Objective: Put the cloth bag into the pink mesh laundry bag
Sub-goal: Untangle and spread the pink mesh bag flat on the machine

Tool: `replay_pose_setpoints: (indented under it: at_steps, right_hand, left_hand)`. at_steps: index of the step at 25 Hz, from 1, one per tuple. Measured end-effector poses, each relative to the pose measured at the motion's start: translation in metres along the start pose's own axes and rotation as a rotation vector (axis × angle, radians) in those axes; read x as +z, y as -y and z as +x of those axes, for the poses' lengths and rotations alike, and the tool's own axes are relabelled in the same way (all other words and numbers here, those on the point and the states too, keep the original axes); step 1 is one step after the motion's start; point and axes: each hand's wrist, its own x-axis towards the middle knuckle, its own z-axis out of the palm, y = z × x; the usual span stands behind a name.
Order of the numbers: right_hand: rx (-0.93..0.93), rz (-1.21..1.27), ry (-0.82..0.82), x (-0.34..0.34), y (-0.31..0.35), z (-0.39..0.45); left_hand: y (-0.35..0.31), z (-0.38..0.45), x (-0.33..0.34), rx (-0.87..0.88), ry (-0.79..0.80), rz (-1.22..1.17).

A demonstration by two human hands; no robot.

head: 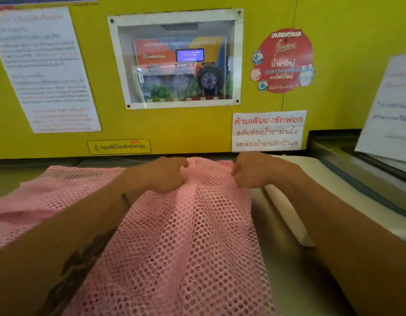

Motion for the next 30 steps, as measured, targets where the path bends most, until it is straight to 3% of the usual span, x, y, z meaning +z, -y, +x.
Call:
replay_pose_setpoints:
  at_steps: [2,6,8,10,11,13,15,16,20,21,25,30]
  right_hand:
    - [-0.045,0.002,0.016,-0.001,0.0,-0.001]
    - [-0.167,0.055,-0.018,-0.004,0.012,-0.007]
    - [-0.245,0.034,-0.047,-0.011,0.025,-0.021]
    - [-0.344,0.088,-0.136,-0.024,0.04,-0.048]
    - [-0.403,0.126,-0.113,-0.03,0.047,-0.067]
    - [-0.496,0.102,0.083,-0.031,0.056,-0.102]
    - [-0.493,0.021,0.288,-0.016,0.061,-0.127]
    - [-0.496,0.0,0.316,-0.005,0.06,-0.134]
    - [-0.62,0.067,0.147,0.025,0.051,-0.141]
    - [-0.651,0.13,0.138,0.023,0.047,-0.143]
    - [-0.742,0.575,0.365,-0.003,0.035,-0.156]
    - [-0.704,0.523,0.167,-0.004,0.037,-0.143]
  left_hand:
    - [-0.001,-0.014,-0.001,0.005,-0.047,-0.042]
    - [-0.004,-0.062,-0.011,0.138,-0.341,-0.191]
    - [-0.006,-0.098,-0.014,0.236,-0.288,-0.264]
    - [-0.008,-0.139,-0.013,0.317,-0.072,-0.314]
    - [-0.009,-0.157,-0.011,0.335,0.058,-0.33]
    - [-0.009,-0.177,0.001,0.33,0.206,-0.317]
    - [-0.009,-0.181,0.019,0.278,0.183,-0.295]
    - [-0.009,-0.18,0.026,0.252,0.139,-0.312]
    - [-0.011,-0.183,0.033,0.285,-0.018,-0.351]
    - [-0.012,-0.187,0.03,0.304,-0.04,-0.376]
    - [-0.018,-0.209,0.013,0.441,-0.049,-0.653]
    - [-0.012,-0.206,0.016,0.382,-0.092,-0.57]
